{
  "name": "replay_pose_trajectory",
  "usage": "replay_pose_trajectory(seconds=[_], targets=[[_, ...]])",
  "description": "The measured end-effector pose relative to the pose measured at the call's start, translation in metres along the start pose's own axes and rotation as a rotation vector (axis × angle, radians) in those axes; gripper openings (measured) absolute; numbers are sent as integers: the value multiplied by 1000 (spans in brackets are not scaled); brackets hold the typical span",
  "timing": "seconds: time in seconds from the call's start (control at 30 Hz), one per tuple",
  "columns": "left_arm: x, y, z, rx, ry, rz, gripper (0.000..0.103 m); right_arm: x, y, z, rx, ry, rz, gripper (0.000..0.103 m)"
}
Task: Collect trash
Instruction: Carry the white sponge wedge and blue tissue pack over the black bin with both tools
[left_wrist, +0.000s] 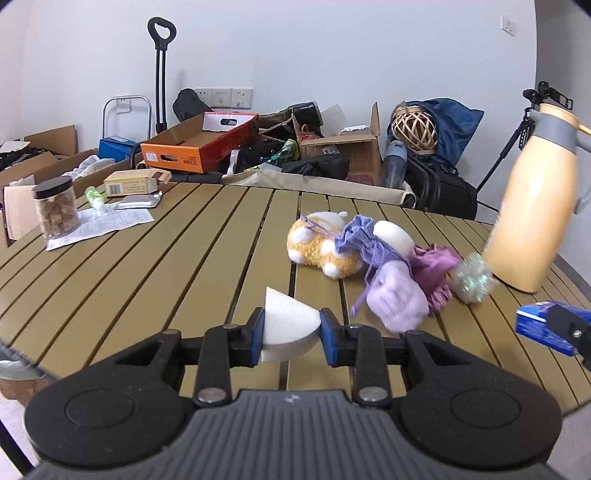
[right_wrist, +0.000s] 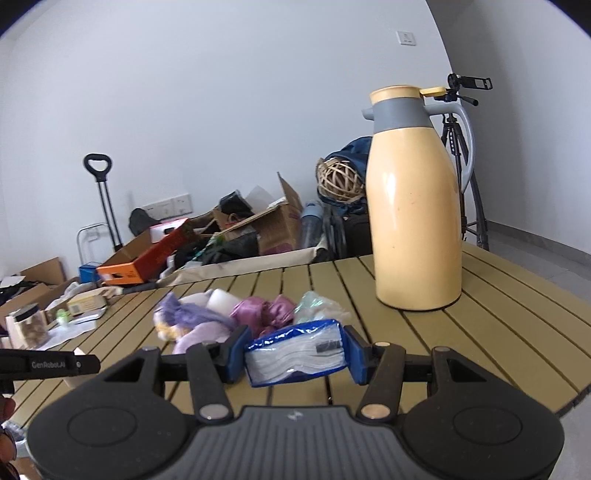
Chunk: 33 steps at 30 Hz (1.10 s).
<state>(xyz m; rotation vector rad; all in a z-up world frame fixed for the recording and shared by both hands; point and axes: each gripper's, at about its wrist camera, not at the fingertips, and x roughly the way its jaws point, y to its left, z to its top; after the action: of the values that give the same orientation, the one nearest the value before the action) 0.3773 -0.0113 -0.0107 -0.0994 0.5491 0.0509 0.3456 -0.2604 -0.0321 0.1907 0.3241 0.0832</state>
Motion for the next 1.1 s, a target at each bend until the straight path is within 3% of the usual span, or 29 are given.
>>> replay_pose_trajectory(seconds=[0.6, 1.1], targets=[[-112, 11, -38, 42, -5, -8, 31, -97, 33, -22, -66, 45, 77, 52], [-143, 11, -89, 83, 87, 4, 31, -134, 40, -66, -106, 175, 138, 52]])
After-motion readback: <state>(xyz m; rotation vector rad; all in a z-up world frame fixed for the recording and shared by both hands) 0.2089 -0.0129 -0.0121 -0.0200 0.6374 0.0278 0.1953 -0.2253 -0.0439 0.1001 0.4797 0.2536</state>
